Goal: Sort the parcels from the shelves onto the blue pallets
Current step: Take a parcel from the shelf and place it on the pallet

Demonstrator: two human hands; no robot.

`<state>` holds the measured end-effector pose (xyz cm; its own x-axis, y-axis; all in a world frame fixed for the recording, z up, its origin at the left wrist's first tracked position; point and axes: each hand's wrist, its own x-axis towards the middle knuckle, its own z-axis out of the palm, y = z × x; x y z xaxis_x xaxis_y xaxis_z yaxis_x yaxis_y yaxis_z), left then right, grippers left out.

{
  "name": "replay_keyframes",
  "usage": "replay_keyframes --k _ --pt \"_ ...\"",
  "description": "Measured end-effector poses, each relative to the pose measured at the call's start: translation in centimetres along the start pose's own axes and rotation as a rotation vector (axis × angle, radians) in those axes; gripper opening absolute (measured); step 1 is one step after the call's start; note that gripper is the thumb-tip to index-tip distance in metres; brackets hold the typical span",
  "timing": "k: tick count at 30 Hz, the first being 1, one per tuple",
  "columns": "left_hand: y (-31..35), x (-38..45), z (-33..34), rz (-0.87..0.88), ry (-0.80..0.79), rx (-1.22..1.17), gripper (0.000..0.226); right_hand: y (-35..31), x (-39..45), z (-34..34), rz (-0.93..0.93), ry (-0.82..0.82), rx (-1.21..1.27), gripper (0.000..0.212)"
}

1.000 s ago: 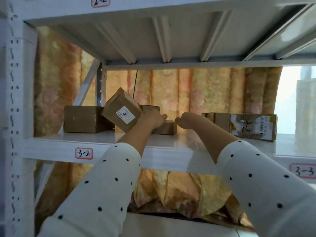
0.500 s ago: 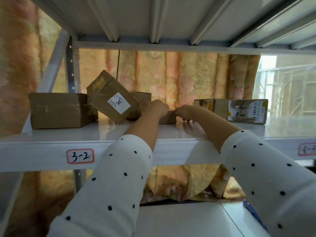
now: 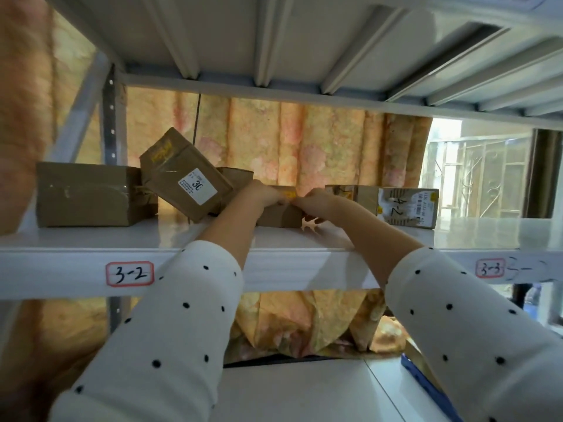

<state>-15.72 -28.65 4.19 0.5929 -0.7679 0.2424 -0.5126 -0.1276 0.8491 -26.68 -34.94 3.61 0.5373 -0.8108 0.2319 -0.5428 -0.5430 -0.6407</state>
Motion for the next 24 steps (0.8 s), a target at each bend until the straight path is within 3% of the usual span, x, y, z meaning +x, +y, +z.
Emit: replay_keyframes --k 4,11,15,19,22,24 --pt "-0.1 -2.2 -0.7 -0.032 0.026 -0.115 0.068 0.2 -1.7 -0.7 -0.082 0.018 0.194 0.039" --pt "-0.7 -5.2 -2.3 -0.003 0.027 -0.251 0.089 -0.1 -3.7 -0.8 -0.106 0.02 0.367 0.056" --pt "-0.9 -6.7 -2.9 0.085 0.015 -0.24 0.071 -0.2 -5.1 -0.9 -0.124 0.005 0.372 0.061" --pt "-0.7 -8.6 -3.0 0.135 0.054 -0.21 0.074 -0.6 -6.5 -1.0 -0.151 -0.019 0.4 0.06" --pt "-0.5 -9.4 -2.7 0.172 0.062 -0.18 0.075 -0.8 -7.8 -1.0 -0.145 -0.022 0.437 0.055" --pt "-0.4 -10.3 -2.4 0.201 0.053 -0.176 0.061 -0.8 -8.6 -1.2 -0.127 -0.016 0.441 0.046"
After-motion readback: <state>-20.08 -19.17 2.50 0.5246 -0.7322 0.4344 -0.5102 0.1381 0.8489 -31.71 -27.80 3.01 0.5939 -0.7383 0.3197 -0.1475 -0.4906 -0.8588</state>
